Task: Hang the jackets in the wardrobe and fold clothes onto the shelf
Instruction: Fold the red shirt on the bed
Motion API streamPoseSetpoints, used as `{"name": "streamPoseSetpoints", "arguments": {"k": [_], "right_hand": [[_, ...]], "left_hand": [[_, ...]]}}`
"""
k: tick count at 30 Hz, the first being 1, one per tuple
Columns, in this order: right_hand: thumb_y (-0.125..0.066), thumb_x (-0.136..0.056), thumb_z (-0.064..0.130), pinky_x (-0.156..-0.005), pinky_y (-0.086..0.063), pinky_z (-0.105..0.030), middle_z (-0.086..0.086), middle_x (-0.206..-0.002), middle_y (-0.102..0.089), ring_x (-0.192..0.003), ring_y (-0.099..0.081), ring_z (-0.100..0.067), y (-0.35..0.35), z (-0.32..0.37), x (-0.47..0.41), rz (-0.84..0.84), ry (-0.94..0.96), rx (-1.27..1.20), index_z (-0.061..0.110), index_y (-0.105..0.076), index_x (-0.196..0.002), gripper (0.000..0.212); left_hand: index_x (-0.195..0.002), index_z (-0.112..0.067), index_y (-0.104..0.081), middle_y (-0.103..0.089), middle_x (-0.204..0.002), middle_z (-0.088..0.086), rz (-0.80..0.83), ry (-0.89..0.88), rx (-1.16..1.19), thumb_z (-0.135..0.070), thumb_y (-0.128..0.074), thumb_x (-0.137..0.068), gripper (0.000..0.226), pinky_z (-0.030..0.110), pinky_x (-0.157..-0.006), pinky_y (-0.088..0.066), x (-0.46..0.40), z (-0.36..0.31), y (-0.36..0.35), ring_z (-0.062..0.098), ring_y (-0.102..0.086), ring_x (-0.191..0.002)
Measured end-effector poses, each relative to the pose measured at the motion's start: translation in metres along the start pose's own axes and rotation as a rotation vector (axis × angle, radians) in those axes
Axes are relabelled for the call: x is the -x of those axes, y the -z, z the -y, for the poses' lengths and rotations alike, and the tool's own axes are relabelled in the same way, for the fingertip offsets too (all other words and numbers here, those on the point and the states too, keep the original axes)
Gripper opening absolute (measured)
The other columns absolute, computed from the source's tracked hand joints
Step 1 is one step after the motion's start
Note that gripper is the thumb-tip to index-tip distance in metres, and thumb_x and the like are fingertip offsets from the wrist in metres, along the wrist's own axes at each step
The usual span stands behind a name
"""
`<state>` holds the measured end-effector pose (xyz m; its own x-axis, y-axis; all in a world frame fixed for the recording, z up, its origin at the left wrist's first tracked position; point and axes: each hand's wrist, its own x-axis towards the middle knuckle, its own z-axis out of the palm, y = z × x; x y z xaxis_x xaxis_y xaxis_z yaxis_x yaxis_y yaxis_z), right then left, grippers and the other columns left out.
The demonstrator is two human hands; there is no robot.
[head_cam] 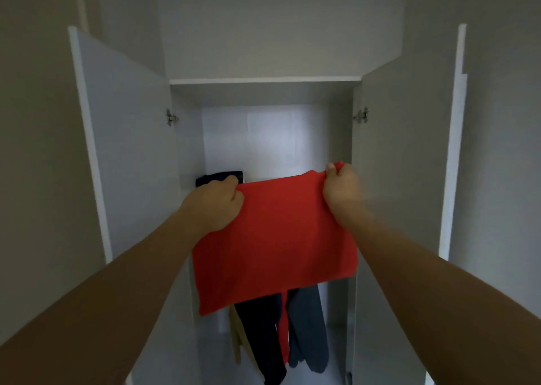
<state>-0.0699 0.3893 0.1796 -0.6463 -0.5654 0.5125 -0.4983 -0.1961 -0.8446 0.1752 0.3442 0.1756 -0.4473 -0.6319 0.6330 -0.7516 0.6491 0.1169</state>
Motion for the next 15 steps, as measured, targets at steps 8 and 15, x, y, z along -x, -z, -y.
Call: {"name": "streamPoseSetpoints", "arguments": {"k": [8,15], "right_hand": [[-0.038,-0.103,0.027,-0.079,-0.037,-0.031,-0.015,-0.113,-0.061,-0.105,-0.057,-0.033,-0.143,-0.092,-0.182,0.011,0.017,0.108,0.000,-0.055,-0.116,0.035],[-0.040,-0.102,0.024,-0.088,-0.044,-0.036,-0.023,-0.120,-0.060,-0.111,-0.057,-0.038,-0.223,-0.144,-0.345,-0.030,-0.020,0.199,-0.003,-0.056,-0.119,0.036]], "left_hand": [[-0.091,-0.007,-0.047,-0.052,-0.071,0.002,0.002,0.008,-0.050,-0.022,-0.039,-0.101,0.019,0.044,-0.068,-0.048,-0.169,0.088,-0.138,0.028,-0.056,-0.069],[-0.090,-0.011,-0.044,-0.053,-0.079,0.006,0.018,-0.018,-0.045,-0.027,-0.036,-0.100,0.021,0.033,-0.067,-0.035,-0.346,0.141,-0.247,0.032,-0.056,-0.080]]}}
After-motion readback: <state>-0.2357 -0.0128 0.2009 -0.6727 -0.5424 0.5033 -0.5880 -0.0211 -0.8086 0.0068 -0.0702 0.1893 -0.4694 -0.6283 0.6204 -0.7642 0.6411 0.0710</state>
